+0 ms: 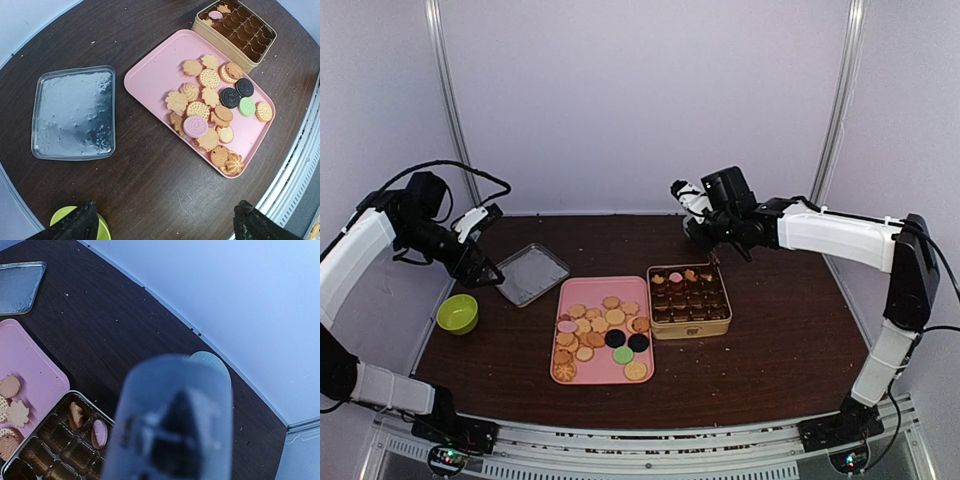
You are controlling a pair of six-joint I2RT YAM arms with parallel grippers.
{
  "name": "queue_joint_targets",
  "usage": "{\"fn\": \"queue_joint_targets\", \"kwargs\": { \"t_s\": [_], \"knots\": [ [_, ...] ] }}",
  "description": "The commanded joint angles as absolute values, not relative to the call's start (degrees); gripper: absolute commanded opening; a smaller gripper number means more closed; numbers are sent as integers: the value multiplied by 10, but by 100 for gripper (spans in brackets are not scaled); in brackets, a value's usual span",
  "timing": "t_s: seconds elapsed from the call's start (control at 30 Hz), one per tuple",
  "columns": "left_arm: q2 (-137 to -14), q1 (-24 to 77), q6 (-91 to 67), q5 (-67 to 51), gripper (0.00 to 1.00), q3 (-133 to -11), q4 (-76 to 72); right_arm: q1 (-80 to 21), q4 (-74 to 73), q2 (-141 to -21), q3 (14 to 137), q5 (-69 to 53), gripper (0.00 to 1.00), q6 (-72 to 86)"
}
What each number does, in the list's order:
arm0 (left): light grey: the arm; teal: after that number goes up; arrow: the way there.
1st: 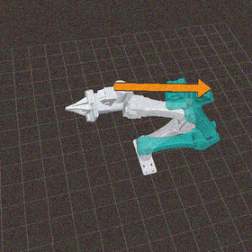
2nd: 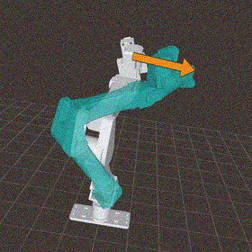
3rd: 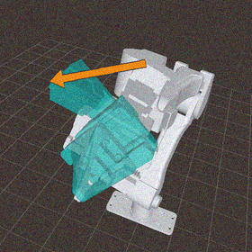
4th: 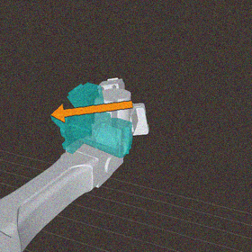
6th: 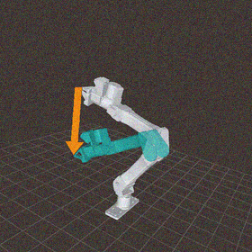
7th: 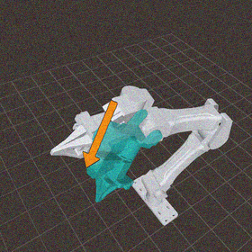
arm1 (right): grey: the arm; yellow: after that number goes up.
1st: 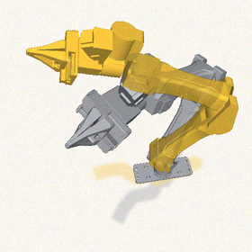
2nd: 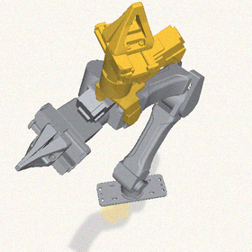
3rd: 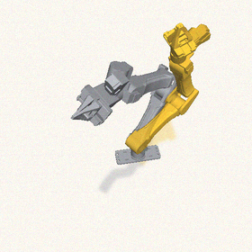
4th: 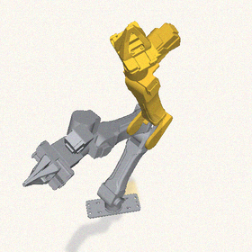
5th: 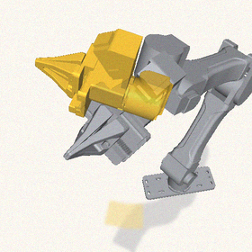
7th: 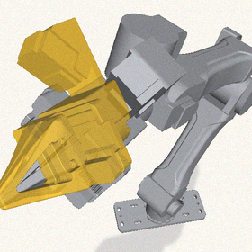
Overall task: Pack the cookies
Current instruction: Place the fake cookies in the empty pocket of the box.
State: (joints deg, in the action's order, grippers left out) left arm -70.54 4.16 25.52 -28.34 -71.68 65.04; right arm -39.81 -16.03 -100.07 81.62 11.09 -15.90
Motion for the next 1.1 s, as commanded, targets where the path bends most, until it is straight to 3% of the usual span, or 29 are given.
{"fn": "queue_joint_targets", "kwargs": {
  "t_s": [0.0,0.77,0.9,1.07],
  "knots": [
    [-710,37,254,-292,97,-728,645,-396,-152,-994,815,98,4,-164],
    [-701,37,255,-284,97,-717,644,-390,-145,-972,790,64,9,-149],
    [-701,37,257,-286,97,-717,645,-385,-147,-977,797,64,24,-147],
    [-703,37,256,-294,97,-720,645,-381,-151,-972,800,49,29,-142]
  ]
}}
